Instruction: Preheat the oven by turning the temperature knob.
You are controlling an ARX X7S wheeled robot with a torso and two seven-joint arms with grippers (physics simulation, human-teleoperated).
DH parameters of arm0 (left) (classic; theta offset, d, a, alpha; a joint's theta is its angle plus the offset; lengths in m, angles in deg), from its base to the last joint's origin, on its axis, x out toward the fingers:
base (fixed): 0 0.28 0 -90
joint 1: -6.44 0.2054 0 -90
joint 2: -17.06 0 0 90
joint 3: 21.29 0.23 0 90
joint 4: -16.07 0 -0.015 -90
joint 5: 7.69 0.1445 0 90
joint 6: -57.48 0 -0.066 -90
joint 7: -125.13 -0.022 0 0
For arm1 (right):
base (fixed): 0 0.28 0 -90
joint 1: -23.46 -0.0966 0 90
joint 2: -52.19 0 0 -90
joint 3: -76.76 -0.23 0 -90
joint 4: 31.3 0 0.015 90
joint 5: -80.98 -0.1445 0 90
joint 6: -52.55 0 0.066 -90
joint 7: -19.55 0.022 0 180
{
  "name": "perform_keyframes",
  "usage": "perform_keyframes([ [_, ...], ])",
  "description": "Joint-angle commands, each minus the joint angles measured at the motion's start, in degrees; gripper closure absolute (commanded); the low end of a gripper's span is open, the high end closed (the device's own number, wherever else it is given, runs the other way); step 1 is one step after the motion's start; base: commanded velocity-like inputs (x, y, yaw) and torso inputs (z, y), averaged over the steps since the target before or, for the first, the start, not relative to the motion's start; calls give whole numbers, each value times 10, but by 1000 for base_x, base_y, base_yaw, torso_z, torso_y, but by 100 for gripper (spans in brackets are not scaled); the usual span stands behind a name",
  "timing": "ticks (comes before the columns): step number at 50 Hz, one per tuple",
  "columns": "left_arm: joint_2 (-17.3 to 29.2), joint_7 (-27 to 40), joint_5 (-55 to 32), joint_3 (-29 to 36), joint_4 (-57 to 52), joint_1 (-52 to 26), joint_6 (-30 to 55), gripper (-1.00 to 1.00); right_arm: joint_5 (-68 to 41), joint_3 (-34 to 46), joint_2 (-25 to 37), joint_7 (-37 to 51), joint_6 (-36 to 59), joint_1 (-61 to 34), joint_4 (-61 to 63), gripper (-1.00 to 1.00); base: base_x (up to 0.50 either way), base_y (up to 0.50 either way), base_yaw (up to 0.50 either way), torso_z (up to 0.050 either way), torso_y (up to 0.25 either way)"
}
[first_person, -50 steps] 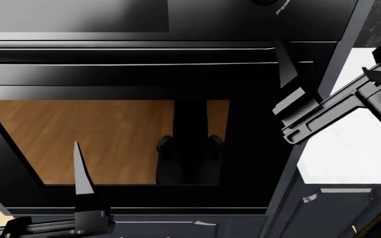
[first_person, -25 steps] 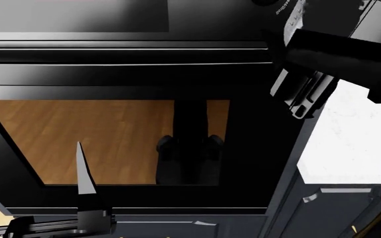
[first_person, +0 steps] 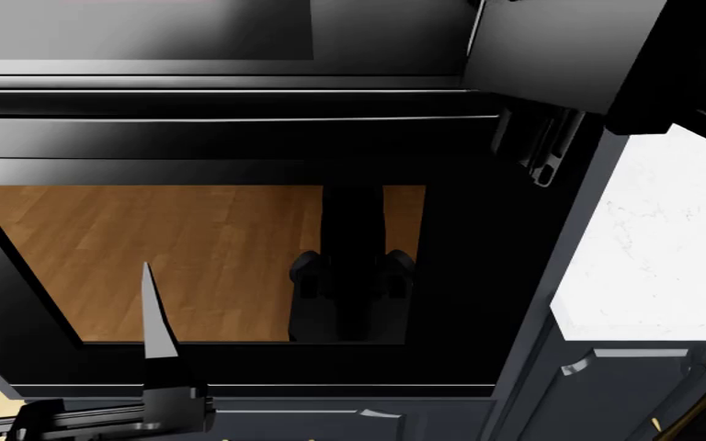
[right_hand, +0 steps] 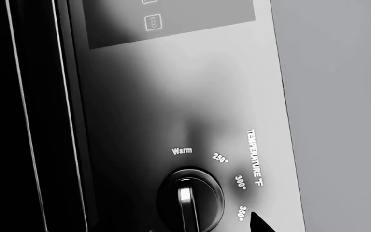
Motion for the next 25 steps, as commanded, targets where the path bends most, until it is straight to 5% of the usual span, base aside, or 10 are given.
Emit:
perform_keyframes([
  [1,0,0,1,2,0,-2,5,-100,67,33,-14,-34,-24,15,-36,-100,0,0,0,0,0],
  [25,17,16,-10,2,7,-10,26,-100,97,24,-29,-47,-27,21,-74,-100,0,0,0,0,0],
])
